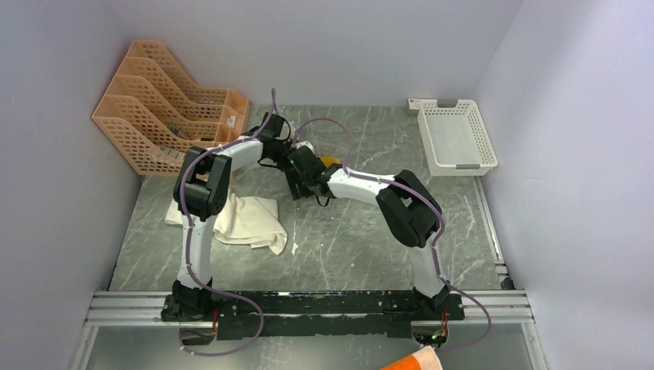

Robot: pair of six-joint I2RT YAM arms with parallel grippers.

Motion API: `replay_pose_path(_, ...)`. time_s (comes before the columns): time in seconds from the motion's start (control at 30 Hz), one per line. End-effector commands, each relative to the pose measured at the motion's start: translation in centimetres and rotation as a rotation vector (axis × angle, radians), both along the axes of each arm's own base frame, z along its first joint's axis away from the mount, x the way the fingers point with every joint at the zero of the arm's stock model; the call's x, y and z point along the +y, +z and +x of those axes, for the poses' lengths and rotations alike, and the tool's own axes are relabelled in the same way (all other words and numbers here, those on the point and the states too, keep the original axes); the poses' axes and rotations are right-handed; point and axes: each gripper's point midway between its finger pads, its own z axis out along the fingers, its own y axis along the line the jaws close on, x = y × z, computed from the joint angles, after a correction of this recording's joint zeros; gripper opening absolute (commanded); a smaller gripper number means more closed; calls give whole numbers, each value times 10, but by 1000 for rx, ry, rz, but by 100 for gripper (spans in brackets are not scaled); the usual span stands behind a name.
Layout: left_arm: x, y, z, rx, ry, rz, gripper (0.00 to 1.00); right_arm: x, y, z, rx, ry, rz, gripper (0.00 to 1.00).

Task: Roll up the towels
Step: Roll the towel at the center of the board.

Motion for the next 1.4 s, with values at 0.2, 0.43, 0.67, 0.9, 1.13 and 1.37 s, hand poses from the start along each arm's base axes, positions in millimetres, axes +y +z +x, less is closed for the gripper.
replay_pose_path(0.2,-3,-30,-16,105,-4,-13,7,12,7,27,-104,-83,15,53)
replay_pose_path(0.43,-2,-20,-11,93,44,-54,14,12,-2,25,-86,-90,35,0)
replay_pose_path(0.67,31,18,7,18,176,-146,99,25,24,6,-25,70,353,0)
replay_pose_path(0.9,50,49,10,-81,238,-210,99,32,50,-19,126,239,741,0)
replay_pose_path(1.13,44,40,-3,-67,215,-246,99,18,43,-28,303,202,996,0)
replay_pose_path(1.37,24,31,-12,-56,162,-263,88,21,36,-31,360,206,1043,0)
